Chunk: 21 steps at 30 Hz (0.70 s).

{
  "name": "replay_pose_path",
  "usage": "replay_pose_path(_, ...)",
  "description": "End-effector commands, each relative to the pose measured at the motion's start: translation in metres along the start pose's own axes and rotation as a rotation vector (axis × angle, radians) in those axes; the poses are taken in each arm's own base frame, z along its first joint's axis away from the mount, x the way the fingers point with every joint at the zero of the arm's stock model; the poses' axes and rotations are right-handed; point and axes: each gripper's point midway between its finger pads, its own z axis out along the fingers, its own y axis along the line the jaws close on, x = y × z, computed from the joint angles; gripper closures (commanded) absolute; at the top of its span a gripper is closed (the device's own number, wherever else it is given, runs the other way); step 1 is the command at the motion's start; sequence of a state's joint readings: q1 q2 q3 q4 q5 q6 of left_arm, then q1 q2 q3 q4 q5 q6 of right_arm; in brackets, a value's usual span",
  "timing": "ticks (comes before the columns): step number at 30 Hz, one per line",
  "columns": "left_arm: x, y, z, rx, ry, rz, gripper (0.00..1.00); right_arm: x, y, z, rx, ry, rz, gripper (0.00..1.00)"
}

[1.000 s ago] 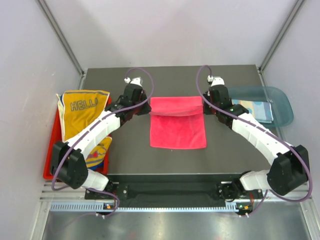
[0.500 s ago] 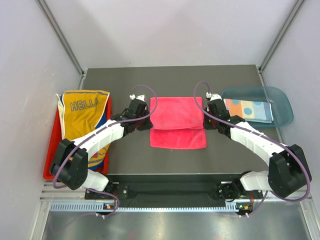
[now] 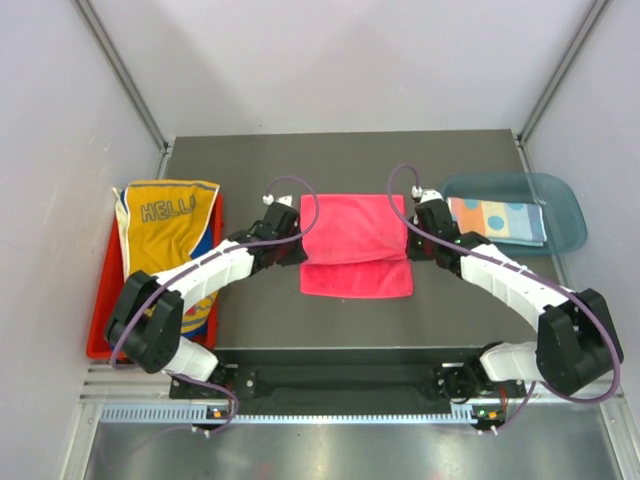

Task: Fold and stack the towels
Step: Fold the towel

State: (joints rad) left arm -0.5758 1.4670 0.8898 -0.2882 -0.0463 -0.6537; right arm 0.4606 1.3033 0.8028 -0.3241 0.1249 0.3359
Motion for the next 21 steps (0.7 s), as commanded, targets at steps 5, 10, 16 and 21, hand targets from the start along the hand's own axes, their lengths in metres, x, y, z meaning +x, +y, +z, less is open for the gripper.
replay_pose_path(5,-0.048,-0.025,-0.046,0.066,-0.154,0.004,1.0,-0.048,0.005,-0.029,-0.014,-0.134,0.014,1.0)
replay_pose_path(10,-0.04,-0.021,-0.043,0.063,-0.132,0.0,1.0,-0.041,0.005,-0.029,-0.018,-0.126,0.016,1.0)
replay_pose_path(16,-0.023,-0.018,-0.034,0.075,-0.101,-0.01,1.0,-0.022,0.002,-0.022,-0.023,-0.097,0.029,1.0)
replay_pose_path(21,-0.005,-0.012,-0.023,0.071,-0.066,-0.011,1.0,-0.008,0.002,-0.016,-0.035,-0.072,0.037,1.0)
